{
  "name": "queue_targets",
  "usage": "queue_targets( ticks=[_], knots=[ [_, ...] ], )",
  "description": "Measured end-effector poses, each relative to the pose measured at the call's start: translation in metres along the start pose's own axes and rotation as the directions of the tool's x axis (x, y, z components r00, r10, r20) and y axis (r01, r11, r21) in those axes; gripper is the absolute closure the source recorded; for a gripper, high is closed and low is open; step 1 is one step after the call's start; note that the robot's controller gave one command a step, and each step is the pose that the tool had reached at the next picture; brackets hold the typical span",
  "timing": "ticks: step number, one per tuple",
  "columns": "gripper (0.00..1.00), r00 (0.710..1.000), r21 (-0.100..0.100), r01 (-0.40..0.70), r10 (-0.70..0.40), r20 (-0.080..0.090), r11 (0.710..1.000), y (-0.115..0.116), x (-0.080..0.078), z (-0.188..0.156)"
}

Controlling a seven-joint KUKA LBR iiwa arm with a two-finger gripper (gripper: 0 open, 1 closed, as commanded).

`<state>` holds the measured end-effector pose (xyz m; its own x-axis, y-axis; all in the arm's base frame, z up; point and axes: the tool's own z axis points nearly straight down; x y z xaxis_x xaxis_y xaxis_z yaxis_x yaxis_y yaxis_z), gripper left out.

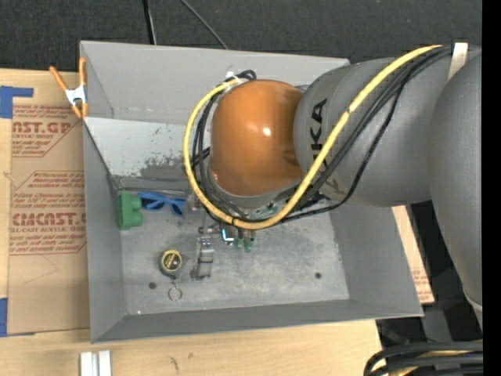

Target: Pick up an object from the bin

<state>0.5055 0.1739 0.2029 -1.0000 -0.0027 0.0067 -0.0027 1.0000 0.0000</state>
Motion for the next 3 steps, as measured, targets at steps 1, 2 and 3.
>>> queue_targets(
  ticks=[1, 2, 3],
  knots=[
    [0.00, 1.000, 0.001, -0.013, 0.013, -0.001, 1.000, 0.028, 0.009, 0.131],
    [0.00, 1.000, 0.001, -0.008, 0.008, 0.010, 1.000, -0.012, -0.010, 0.106],
    [0.00, 0.931, 0.001, 0.365, -0.365, 0.007, 0.931, 0.035, -0.016, 0.134]
  ],
)
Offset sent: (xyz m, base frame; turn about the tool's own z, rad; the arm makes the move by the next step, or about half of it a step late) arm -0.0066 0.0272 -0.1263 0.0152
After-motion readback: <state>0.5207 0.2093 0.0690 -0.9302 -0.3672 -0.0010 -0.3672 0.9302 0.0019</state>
